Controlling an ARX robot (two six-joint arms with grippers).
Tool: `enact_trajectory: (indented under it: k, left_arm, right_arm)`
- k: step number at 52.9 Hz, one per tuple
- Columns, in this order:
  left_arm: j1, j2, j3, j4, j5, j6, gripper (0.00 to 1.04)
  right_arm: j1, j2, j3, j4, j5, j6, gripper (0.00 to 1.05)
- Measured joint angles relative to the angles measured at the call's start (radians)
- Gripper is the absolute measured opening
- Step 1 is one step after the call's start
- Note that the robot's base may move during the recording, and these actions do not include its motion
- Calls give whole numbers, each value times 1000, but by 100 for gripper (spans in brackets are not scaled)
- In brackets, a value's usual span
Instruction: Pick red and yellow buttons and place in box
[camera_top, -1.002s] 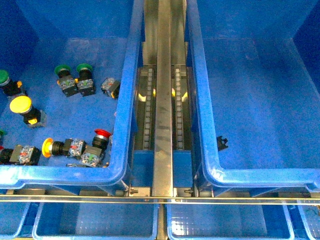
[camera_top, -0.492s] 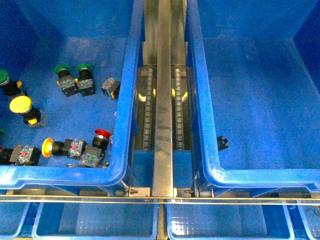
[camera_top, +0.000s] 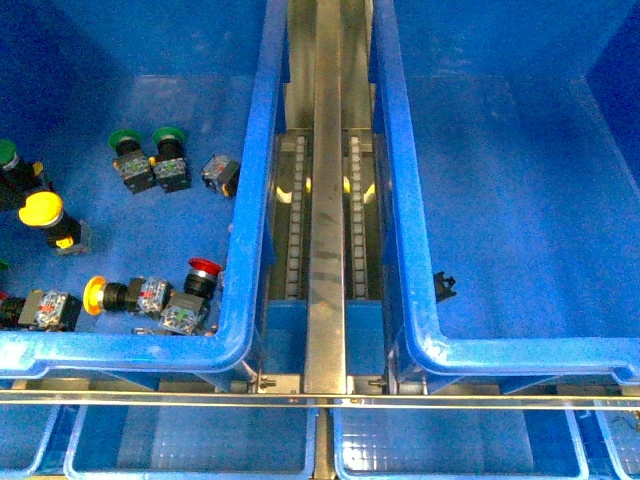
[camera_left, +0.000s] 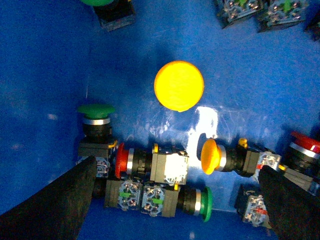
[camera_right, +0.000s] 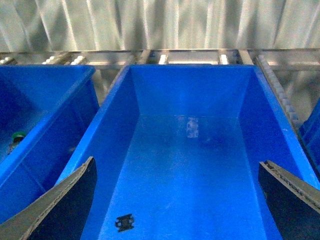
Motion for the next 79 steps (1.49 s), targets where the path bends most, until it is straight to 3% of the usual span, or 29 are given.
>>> enact_trajectory:
  k: [24,67,75,79]
  left_arm:
    - [-17,257,168,27,-8,49,97]
    - [-35,436,327,35,-3,56,96]
    - [-37,443,336,35,4,56,63]
    - [-37,447,338,35,4,56,53]
  right_arm:
    - [0,0,0,0,0,0,98]
    - [0,0,0,0,0,0,98]
    - [0,0,0,0,0,0,98]
    - [0,0,0,0,0,0,98]
